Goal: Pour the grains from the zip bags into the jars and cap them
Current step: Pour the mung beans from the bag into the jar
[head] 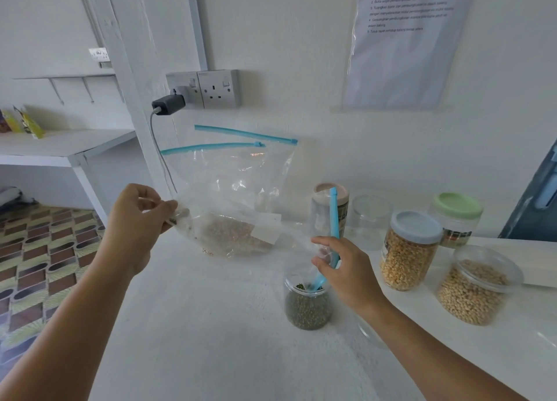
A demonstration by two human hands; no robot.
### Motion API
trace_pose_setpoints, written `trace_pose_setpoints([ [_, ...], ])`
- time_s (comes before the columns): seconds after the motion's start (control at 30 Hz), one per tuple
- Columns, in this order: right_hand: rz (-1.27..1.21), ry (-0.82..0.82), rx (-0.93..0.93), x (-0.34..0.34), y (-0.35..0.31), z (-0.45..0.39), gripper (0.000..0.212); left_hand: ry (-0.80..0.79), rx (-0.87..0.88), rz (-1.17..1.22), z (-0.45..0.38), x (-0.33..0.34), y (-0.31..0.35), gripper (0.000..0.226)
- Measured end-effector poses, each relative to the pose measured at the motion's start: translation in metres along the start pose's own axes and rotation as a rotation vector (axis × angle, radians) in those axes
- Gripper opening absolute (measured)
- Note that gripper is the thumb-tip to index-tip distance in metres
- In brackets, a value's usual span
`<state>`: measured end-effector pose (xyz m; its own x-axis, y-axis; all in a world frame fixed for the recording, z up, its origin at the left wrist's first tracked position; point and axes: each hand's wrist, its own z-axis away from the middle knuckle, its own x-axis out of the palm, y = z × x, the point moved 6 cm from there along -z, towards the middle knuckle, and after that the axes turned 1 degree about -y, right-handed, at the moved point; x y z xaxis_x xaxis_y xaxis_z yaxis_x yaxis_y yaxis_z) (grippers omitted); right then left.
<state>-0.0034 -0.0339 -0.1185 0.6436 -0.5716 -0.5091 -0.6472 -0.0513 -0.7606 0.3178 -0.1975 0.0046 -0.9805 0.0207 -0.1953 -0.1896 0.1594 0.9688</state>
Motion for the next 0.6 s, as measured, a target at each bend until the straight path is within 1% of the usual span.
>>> trace_pose_setpoints([
  [0.1, -0.006, 0.003, -0.001, 0.0, -0.001, 0.001, 0.04, -0.051, 0.055, -0.043, 0.004, 0.0, 0.004, 0.034],
  [0.2, 0.02, 0.01, -0.008, 0.0, -0.001, 0.001, 0.04, -0.147, 0.061, -0.02, 0.008, 0.003, 0.009, 0.039],
  [0.3, 0.021, 0.014, -0.006, 0.0, -0.001, 0.0, 0.04, -0.205, 0.084, -0.052, 0.01, 0.005, 0.014, 0.045],
  [0.47, 0.037, -0.002, -0.024, -0.001, -0.002, 0.0, 0.038, -0.221, 0.117, -0.005, 0.013, 0.004, 0.023, 0.053],
  [0.6, 0.038, -0.017, -0.027, -0.002, -0.001, -0.001, 0.04, -0.19, 0.14, 0.001, 0.009, 0.0, 0.031, 0.045],
])
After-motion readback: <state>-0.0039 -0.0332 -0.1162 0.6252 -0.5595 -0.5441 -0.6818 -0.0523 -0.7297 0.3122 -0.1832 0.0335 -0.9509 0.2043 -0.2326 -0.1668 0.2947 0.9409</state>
